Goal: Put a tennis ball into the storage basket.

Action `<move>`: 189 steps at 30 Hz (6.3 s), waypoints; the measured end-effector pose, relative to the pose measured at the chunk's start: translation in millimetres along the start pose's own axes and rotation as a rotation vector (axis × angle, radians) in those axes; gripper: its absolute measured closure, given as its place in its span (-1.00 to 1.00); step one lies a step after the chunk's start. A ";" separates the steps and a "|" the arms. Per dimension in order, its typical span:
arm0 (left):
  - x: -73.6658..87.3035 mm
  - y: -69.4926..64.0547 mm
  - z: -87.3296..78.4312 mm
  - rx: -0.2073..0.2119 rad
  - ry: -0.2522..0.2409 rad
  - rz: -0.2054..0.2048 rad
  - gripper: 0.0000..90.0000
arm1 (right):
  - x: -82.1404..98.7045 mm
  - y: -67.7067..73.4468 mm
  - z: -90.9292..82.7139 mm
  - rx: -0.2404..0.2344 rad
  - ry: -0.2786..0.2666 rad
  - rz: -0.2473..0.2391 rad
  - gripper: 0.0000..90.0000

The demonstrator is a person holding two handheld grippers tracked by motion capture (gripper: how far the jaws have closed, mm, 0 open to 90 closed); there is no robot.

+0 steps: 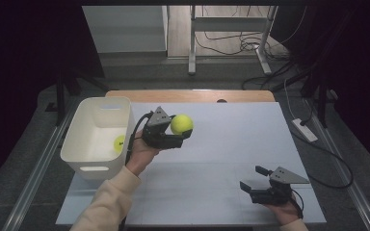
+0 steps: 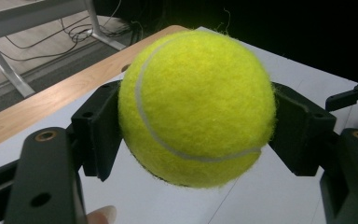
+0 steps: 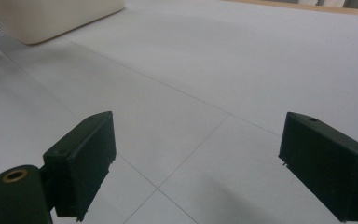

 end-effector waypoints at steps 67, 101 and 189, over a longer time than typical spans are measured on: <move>22.6 40.1 -65.9 -0.146 -0.036 -0.076 -0.40 | 0.2 0.3 1.9 0.005 0.003 -0.003 -0.76; 40.4 67.6 -94.3 -0.248 -0.022 -0.124 -0.40 | -0.1 0.4 1.9 0.004 0.002 -0.003 -0.76; 77.6 113.0 -136.1 -0.326 0.048 -0.287 -0.78 | 0.4 1.5 4.4 0.003 0.014 -0.008 -0.76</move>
Point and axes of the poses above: each handheld gripper's, and its own axes: z roughly forward along the jaws, x roughly out of its underside, y roughly to its left, the point moved 2 cm from there along z, roughly forward along the jaws, and after that the axes turned 10 degrees about z, right-handed, at the moved point
